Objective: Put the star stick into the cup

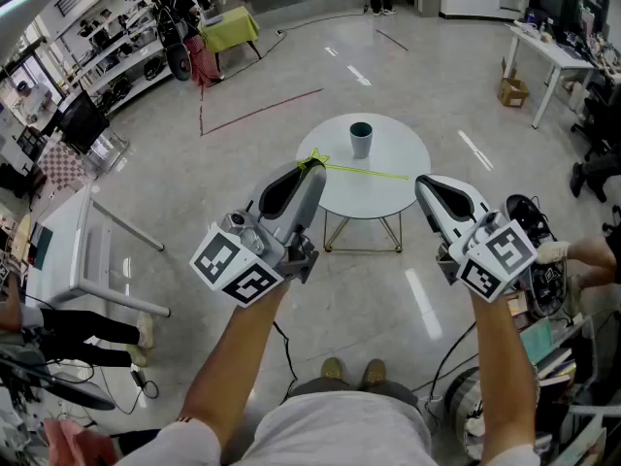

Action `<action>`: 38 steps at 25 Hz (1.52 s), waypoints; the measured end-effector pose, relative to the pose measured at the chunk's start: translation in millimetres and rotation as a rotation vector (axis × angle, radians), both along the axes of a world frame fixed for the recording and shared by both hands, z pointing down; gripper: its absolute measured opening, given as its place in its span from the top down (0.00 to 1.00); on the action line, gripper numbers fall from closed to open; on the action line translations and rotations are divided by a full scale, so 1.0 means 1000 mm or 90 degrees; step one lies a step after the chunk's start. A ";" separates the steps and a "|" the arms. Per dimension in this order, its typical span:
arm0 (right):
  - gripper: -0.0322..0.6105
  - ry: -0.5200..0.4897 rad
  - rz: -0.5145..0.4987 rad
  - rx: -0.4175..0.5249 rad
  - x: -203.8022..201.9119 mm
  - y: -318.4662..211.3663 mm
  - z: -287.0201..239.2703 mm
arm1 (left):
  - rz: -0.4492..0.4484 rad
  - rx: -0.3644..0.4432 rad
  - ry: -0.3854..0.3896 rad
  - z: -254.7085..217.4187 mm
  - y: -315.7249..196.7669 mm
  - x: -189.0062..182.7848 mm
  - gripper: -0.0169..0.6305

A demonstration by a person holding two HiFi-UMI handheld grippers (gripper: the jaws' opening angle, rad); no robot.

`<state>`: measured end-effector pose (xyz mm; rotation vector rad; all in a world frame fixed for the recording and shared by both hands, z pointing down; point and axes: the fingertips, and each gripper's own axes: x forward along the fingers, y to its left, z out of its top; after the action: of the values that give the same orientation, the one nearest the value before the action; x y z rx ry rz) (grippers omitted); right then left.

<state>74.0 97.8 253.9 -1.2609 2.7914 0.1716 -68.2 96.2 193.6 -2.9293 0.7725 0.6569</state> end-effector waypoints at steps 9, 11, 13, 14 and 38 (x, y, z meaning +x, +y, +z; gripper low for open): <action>0.93 0.006 -0.019 -0.003 -0.004 -0.002 0.005 | -0.007 -0.002 -0.002 0.004 -0.003 -0.001 0.93; 0.93 0.008 -0.019 -0.002 -0.004 -0.001 0.005 | -0.009 -0.003 -0.003 0.005 -0.003 -0.001 0.93; 0.93 0.006 -0.019 -0.001 -0.004 -0.002 0.005 | -0.011 -0.003 -0.003 0.005 -0.002 -0.002 0.93; 0.93 0.006 -0.019 -0.001 -0.003 -0.002 0.005 | -0.013 -0.003 -0.003 0.005 -0.002 -0.002 0.93; 0.93 -0.002 -0.075 -0.009 0.034 -0.023 0.016 | -0.116 -0.001 -0.005 0.007 -0.013 0.015 0.93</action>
<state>108.1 75.1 269.8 -1.0947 2.8586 0.1424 -53.3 82.9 201.0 -2.8152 1.0246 0.6285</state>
